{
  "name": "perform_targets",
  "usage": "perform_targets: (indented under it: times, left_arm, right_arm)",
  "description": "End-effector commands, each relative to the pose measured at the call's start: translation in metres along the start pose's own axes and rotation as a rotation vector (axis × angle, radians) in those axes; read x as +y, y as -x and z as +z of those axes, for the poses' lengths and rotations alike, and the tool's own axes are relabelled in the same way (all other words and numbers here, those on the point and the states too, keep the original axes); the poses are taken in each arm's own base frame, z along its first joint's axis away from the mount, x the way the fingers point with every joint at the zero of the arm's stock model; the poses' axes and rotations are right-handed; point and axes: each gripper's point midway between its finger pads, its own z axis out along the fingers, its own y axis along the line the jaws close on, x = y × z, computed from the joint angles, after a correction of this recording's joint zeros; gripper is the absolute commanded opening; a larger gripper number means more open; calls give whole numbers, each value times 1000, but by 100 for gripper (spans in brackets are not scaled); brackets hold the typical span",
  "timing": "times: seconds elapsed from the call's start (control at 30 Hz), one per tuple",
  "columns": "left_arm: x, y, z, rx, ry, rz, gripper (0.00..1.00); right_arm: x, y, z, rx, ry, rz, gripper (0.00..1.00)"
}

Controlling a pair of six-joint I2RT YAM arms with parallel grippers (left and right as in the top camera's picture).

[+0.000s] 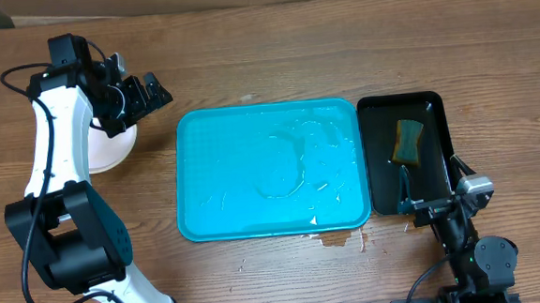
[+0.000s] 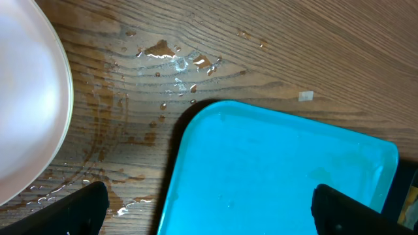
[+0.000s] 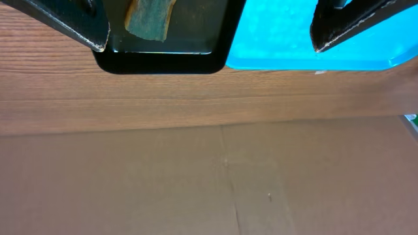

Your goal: Clean dirty plates on tray and stack at the side

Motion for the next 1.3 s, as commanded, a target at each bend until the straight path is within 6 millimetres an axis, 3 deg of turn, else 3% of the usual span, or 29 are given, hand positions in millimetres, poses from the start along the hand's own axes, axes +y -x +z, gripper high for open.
perform_targets:
  times: [0.0,0.27,0.37,0.5,0.6,0.73,0.87,1.1,1.27]
  left_arm:
    - [-7,1,-9,-21,-17,38,100]
    - [-10,-1,-8,-18,-6,49,100]
    - [-17,0,-16,-42,14,77,100]
    - [-41,0,-51,-144,68,159,100]
    - [-71,-6,-90,-245,68,237,100]
    - [-116,-26,-142,-367,4,339,100]
    - [-142,-46,-186,-468,-50,406,100]
    - [-153,-69,-240,-597,-93,447,100]
    - [-133,-84,-258,-634,5,437,100]
  right_arm:
    - [-3,-1,0,-6,-17,-5,100]
    - [-3,-1,0,-6,-17,-5,100]
    - [-3,-1,0,-6,-16,-5,100]
    - [-3,-1,0,-6,-16,-5,100]
    - [-3,-1,0,-6,-17,-5,100]
    - [-3,-1,0,-6,-16,-5,100]
    - [-3,-1,0,-6,-17,-5,100]
    - [-3,-1,0,-6,-16,-5,100]
    - [-3,-1,0,-6,-17,-5,100]
